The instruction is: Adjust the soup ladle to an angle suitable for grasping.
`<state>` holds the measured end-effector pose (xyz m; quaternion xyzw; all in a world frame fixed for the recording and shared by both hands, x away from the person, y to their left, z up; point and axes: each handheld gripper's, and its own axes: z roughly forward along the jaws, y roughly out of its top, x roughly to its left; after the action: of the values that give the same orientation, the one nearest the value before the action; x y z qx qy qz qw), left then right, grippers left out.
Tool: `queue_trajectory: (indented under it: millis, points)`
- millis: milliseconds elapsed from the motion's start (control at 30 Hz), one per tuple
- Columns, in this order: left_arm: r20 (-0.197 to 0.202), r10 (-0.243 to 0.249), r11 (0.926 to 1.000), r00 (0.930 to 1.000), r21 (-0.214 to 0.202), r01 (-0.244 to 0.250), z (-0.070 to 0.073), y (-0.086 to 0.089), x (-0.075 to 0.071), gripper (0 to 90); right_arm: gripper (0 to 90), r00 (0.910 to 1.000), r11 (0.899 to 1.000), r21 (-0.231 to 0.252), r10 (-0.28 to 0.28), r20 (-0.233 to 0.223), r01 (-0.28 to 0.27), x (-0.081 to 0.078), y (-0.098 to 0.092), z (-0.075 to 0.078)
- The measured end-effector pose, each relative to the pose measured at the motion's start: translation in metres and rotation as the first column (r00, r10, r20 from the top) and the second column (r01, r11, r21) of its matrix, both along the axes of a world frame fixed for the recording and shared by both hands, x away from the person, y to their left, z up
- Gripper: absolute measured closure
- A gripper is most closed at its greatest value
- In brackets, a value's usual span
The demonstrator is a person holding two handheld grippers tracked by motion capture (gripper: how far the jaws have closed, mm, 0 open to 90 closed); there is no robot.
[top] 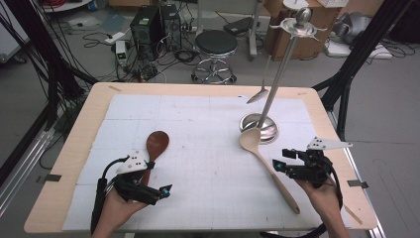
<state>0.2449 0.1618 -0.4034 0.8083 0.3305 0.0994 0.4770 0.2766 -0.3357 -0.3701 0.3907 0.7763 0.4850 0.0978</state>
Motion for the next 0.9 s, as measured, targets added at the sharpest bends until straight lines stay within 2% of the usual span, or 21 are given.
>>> queue_trajectory:
  millis: [67, 400, 900]
  points:
    - [-0.003, 0.000, 1.0000, 1.0000, -0.002, 0.000, -0.001, 0.000, 0.000, 2.6, 33.9, 1.0000, 1.000, -0.001, -0.005, -0.006, 0.005, -0.001, -0.001, -0.004]
    - [-0.002, 0.004, 1.0000, 1.0000, -0.003, -0.004, -0.001, 0.000, -0.001, 2.6, 33.9, 0.9987, 0.997, -0.064, -0.047, -0.020, 0.046, -0.010, -0.003, -0.025]
    - [-0.004, -0.001, 1.0000, 1.0000, -0.002, 0.001, -0.002, -0.002, 0.000, 2.6, 35.1, 0.9944, 0.992, -0.093, -0.092, -0.053, 0.087, -0.013, -0.005, -0.049]
